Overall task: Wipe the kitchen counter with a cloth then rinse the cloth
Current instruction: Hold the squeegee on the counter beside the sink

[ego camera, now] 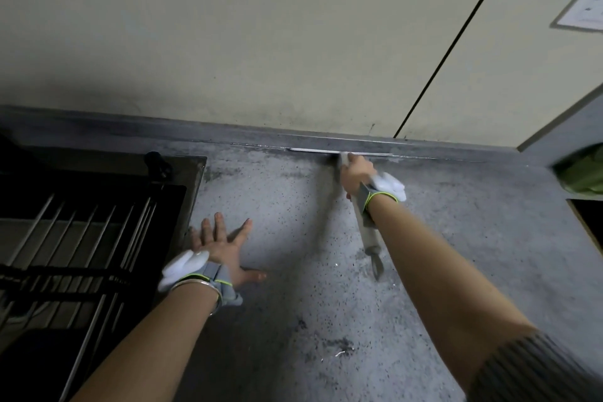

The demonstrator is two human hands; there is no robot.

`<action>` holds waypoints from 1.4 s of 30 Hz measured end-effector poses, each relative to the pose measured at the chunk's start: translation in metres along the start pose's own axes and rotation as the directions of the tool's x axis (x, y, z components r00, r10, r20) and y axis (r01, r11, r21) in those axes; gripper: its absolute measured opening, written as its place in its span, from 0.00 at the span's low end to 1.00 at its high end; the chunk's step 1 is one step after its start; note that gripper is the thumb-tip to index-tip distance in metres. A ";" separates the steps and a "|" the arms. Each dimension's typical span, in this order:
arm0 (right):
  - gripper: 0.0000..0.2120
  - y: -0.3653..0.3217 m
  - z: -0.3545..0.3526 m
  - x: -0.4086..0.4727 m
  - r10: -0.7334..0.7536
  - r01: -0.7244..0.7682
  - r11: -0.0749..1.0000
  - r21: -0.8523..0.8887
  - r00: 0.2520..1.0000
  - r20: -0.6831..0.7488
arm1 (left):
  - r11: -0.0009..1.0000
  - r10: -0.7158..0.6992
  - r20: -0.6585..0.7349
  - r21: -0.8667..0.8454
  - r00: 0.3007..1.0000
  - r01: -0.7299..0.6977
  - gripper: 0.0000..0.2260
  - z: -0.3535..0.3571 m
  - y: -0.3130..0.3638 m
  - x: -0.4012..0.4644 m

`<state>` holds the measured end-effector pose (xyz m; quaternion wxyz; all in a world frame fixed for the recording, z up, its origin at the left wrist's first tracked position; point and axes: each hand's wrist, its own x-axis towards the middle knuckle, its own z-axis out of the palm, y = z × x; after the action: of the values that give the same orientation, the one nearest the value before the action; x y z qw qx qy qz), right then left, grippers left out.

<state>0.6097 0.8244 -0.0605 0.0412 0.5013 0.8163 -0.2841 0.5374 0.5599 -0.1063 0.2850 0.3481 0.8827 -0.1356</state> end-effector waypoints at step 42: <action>0.20 0.171 0.002 -0.294 0.022 0.027 0.962 0.273 0.984 -0.174 | 0.996 0.025 0.040 -0.091 0.999 -0.021 0.51 -0.020 0.115 -0.014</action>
<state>0.8986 0.6472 -0.0315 -0.1009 0.5241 0.7703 -0.3490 0.6170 0.6445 -0.0868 0.3201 0.3423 0.8778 -0.0993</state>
